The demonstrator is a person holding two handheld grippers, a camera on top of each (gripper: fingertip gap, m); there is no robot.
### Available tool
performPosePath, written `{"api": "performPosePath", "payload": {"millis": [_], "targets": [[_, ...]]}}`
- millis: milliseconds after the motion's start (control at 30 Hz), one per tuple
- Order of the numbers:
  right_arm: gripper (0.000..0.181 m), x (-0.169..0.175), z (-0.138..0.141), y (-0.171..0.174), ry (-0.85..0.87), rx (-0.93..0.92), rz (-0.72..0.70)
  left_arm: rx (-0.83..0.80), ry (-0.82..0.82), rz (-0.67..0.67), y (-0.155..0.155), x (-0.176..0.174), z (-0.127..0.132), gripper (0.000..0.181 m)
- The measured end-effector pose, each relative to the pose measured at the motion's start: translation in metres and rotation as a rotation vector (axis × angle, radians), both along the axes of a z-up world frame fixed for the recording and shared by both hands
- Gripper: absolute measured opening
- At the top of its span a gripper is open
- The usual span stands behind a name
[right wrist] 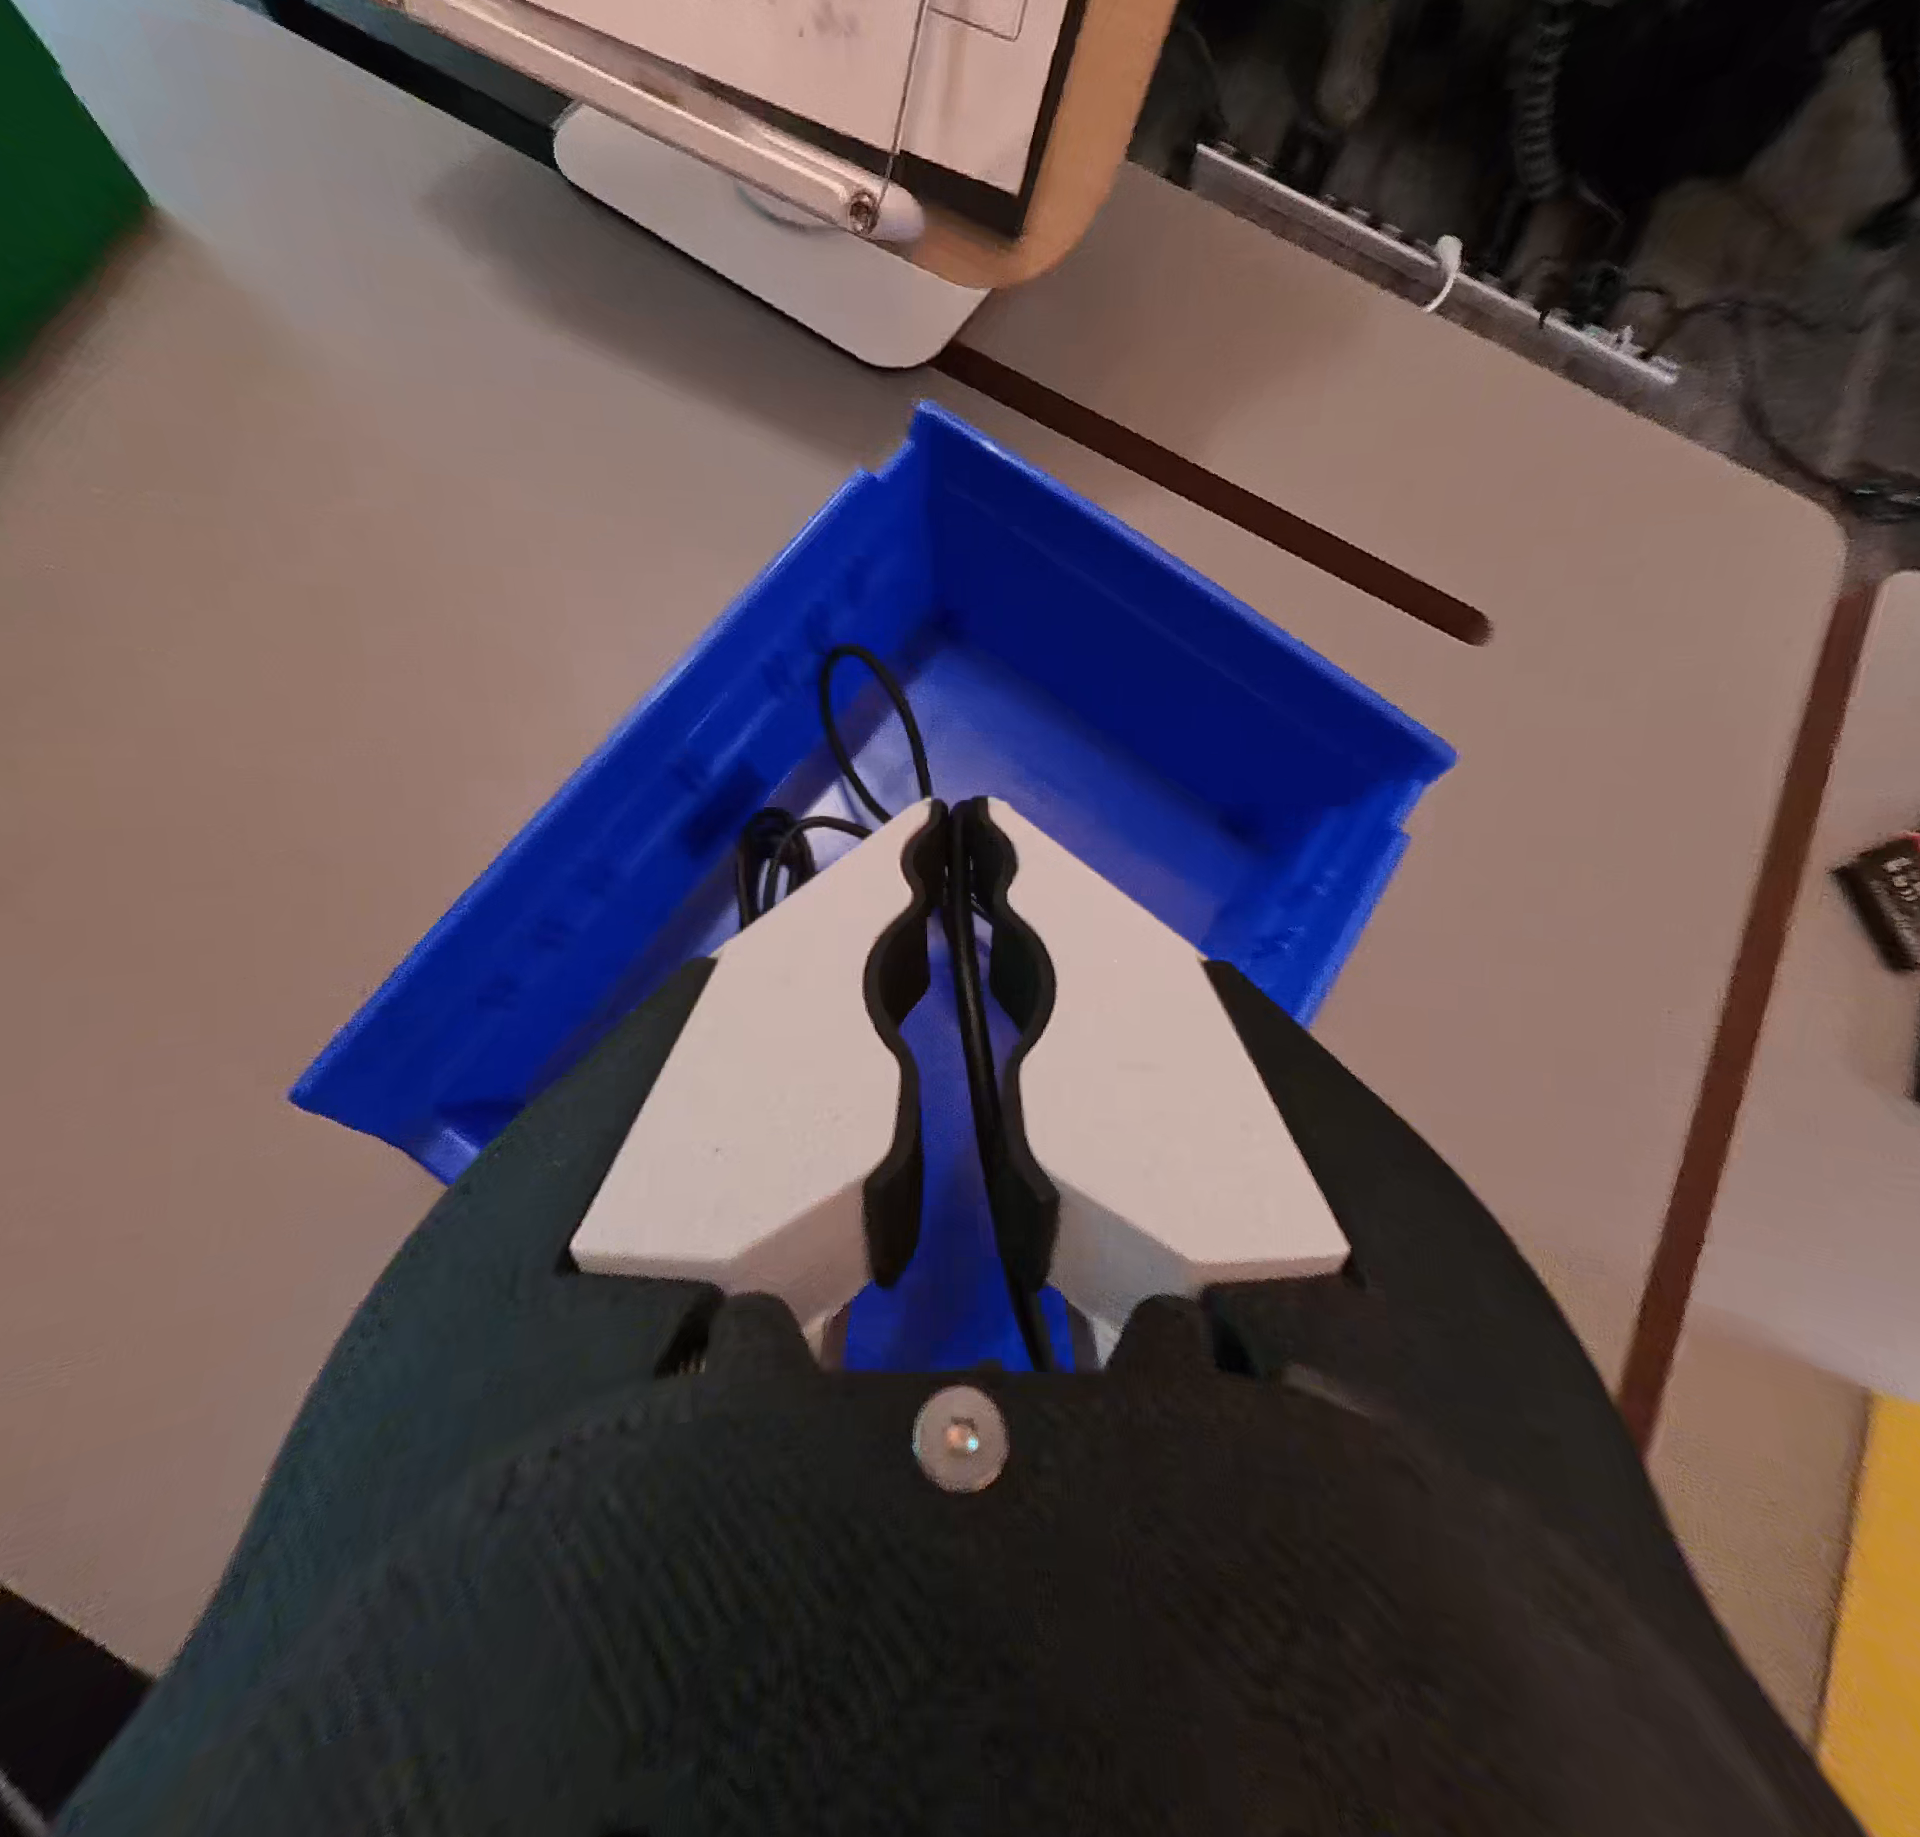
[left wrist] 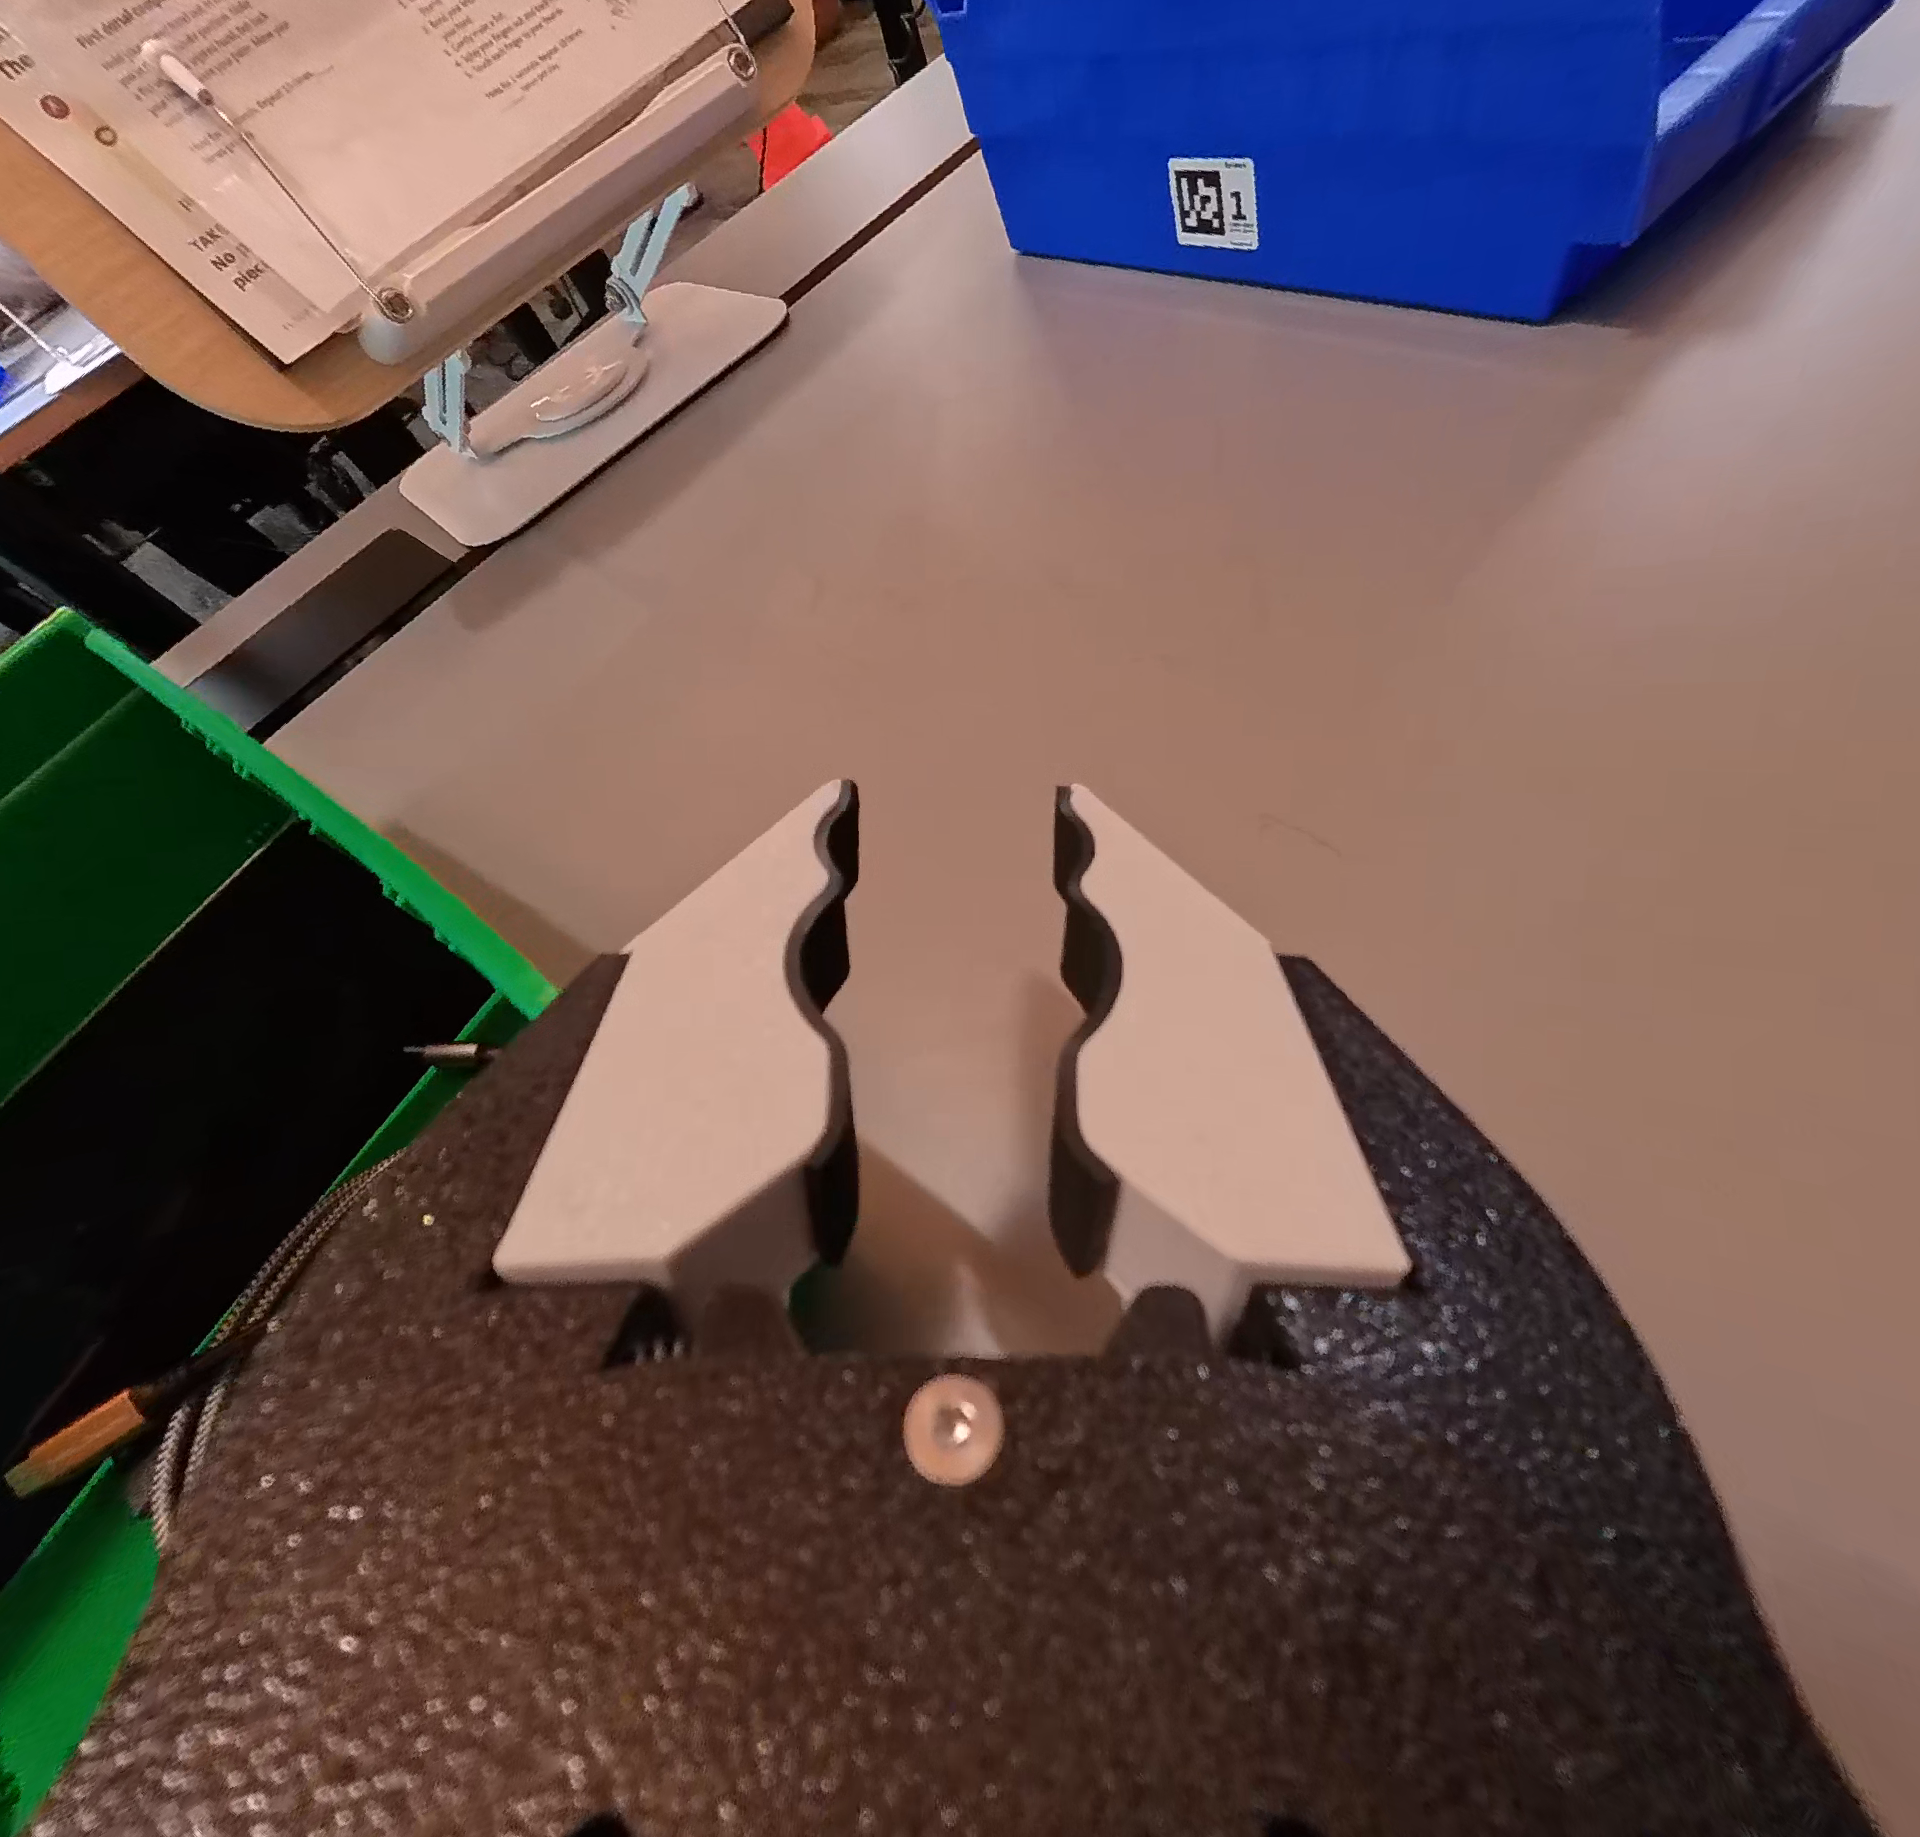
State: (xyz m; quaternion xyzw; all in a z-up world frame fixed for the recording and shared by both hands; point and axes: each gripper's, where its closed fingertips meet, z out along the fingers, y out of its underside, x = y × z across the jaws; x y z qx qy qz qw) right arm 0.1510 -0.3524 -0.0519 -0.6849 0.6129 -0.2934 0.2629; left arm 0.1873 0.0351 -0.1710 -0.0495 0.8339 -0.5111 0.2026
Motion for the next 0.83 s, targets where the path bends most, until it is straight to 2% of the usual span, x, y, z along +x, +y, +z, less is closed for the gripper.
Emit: {"api": "performPosePath", "payload": {"millis": [100,300,400,567,700,833], "targets": [[0.003,-0.003,-0.034,0.009,0.129,-0.01,0.02,0.008,-0.003,0.001,0.0,0.0,0.0,0.036],[0.004,0.004,-0.042,0.046,0.037,0.208,0.082,0.006,0.0,-0.002,0.0,0.0,0.0,0.036],[0.003,0.006,-0.041,0.043,-0.072,0.17,0.1,0.015,-0.005,-0.001,0.0,0.0,-0.001,0.037],[0.005,-0.016,-0.052,0.062,-0.152,0.276,0.162,0.019,-0.011,0.002,0.001,0.0,0.0,0.037],[0.006,-0.046,-0.07,0.07,-0.178,0.149,0.225,0.024,-0.012,0.004,0.0,0.0,-0.001,0.037],[0.029,-0.071,-0.097,0.076,-0.075,-0.007,0.287,0.044,-0.02,0.012,0.0,0.001,-0.003,0.039]]}}
